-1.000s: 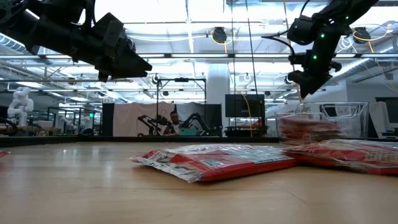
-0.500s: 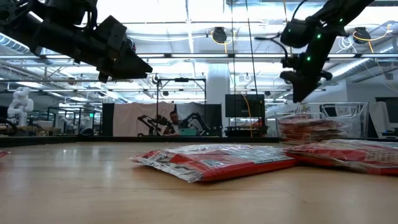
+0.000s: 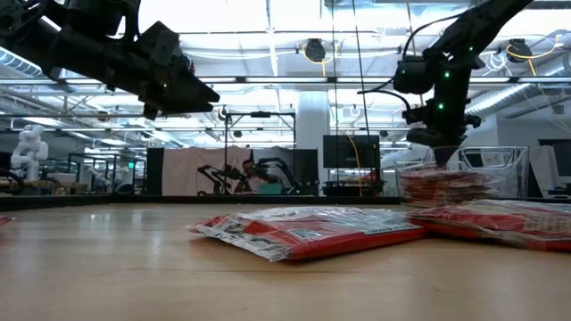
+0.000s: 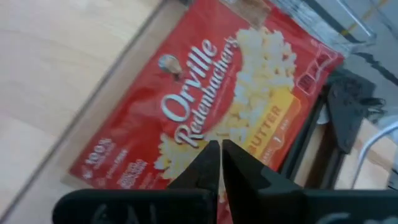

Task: Sort popcorn bags into baskets
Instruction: Put the red popcorn bag into the transparent bin

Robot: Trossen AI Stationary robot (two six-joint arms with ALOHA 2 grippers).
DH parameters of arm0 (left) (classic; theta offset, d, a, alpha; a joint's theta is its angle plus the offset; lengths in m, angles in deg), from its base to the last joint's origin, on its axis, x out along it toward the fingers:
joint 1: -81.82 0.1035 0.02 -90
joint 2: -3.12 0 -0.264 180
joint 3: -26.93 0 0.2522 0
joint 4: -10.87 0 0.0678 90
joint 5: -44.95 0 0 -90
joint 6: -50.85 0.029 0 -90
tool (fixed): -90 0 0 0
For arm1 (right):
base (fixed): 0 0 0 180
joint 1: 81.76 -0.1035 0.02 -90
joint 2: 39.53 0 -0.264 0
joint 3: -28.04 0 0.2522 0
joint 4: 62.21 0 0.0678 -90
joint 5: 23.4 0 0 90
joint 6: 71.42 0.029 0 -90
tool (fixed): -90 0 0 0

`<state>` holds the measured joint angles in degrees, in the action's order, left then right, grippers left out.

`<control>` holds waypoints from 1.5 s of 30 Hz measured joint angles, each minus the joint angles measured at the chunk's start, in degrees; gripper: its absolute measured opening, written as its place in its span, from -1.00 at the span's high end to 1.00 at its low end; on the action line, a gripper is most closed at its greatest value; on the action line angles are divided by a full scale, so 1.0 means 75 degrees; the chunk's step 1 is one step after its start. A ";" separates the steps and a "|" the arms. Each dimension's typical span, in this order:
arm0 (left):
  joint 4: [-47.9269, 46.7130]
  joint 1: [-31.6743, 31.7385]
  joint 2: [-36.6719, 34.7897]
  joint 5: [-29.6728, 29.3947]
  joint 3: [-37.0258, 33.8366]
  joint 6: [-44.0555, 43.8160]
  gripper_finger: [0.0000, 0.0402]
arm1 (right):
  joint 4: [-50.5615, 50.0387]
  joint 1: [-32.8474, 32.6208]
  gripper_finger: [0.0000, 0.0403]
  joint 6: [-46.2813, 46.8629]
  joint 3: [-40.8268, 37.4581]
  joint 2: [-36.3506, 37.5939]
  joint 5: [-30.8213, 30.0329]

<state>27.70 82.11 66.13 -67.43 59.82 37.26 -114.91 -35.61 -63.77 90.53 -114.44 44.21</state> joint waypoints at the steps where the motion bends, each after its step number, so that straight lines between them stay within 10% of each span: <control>1: 0.0000 -0.0012 0.0000 0.0024 0.0000 -0.0002 0.08 | -0.0060 0.0001 0.94 0.0016 0.0000 -0.0042 -0.0031; 23: 0.0009 -0.0980 0.0000 0.0058 0.0000 -0.0403 0.08 | -0.0421 -0.0650 0.93 0.1001 -0.0393 0.1357 -0.1030; 33: 0.0012 -0.1202 0.0000 -0.0020 0.0000 -0.0383 0.08 | 0.0329 -0.3046 0.93 0.2070 -0.0759 0.3072 0.0812; 45: -0.0012 -0.1546 0.0000 -0.0031 0.0000 -0.0923 0.08 | 0.6226 -0.7160 0.93 0.2483 -0.3233 0.2085 -0.0098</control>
<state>27.61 70.51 66.13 -67.66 59.82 30.34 -68.21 -89.31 -45.14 66.28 -98.80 43.47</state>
